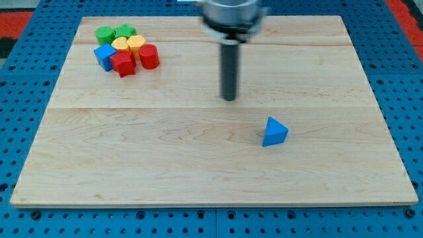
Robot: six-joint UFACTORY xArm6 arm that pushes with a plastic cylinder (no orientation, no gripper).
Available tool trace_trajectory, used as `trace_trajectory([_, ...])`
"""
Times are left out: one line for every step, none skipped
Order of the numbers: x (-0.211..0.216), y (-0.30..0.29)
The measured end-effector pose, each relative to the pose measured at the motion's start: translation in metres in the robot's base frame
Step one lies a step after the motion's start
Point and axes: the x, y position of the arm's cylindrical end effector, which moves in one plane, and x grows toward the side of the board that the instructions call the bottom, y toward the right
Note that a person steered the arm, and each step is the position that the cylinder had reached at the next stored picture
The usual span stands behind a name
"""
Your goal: Slide the blue triangle towards the center left
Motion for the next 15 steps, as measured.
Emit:
trace_trajectory([0.043, 0.075])
trace_trajectory([0.105, 0.093])
trace_trajectory([0.11, 0.042])
trace_trajectory([0.069, 0.005])
trace_trajectory([0.047, 0.01])
trace_trajectory([0.026, 0.044])
trace_trajectory([0.005, 0.063])
trace_trajectory([0.006, 0.036])
trace_trajectory([0.011, 0.016])
trace_trajectory([0.011, 0.015])
trace_trajectory([0.015, -0.003])
trace_trajectory([0.033, -0.031])
trace_trajectory([0.041, -0.06])
trace_trajectory([0.024, -0.069])
trace_trajectory([0.022, -0.096])
